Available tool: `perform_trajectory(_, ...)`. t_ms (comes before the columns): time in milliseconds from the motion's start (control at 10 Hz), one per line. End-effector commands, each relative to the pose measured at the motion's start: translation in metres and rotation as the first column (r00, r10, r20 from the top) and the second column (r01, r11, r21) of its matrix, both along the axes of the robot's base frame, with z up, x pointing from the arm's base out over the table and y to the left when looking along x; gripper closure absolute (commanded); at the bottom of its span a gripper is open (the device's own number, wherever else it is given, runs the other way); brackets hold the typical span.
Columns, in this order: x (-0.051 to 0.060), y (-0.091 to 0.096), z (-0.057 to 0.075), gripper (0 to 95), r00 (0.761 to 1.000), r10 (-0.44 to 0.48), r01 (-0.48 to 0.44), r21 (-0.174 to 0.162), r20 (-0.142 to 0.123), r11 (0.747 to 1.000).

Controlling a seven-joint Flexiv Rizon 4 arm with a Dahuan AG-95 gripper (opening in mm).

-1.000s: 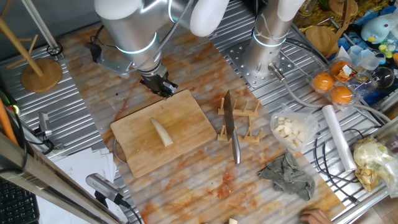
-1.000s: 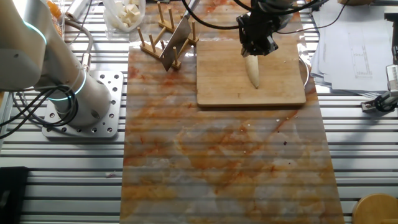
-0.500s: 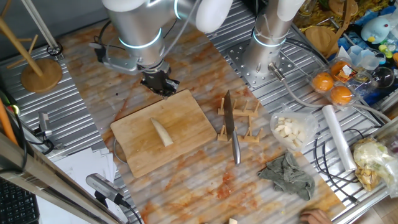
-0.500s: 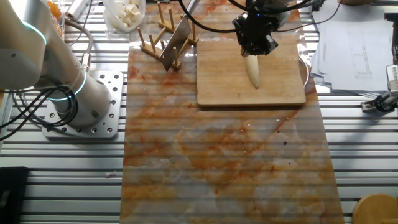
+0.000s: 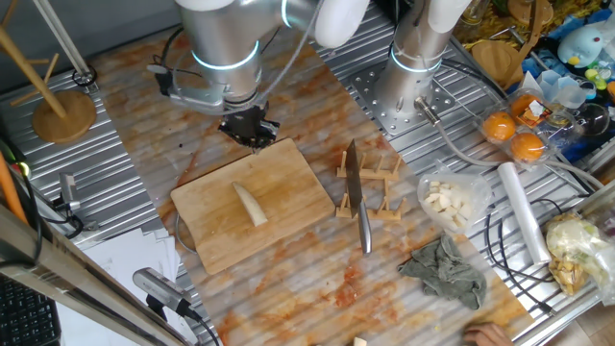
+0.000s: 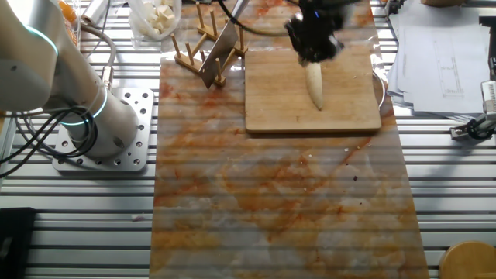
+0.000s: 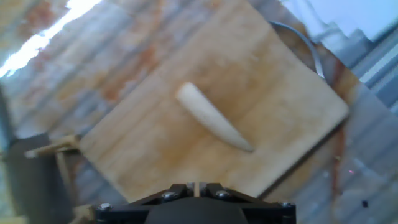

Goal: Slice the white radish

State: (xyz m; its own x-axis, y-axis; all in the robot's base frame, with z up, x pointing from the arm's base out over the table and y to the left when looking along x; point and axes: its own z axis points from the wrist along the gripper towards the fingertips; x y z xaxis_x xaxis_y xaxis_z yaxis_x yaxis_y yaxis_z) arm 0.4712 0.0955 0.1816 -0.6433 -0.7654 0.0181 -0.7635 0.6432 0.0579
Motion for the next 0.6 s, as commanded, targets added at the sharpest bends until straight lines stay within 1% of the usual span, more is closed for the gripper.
perform_trajectory(100,-0.032,0.042,0.011,76.0,0.999,-0.035,0.034,-0.044,-0.016,0.998)
perform_trajectory(200,-0.049,0.058,0.009,76.0,0.999,-0.035,0.033,-0.070,-0.020,0.997)
perform_trajectory(600,-0.049,0.058,0.009,76.0,0.999,-0.035,0.033,-0.070,-0.020,0.997)
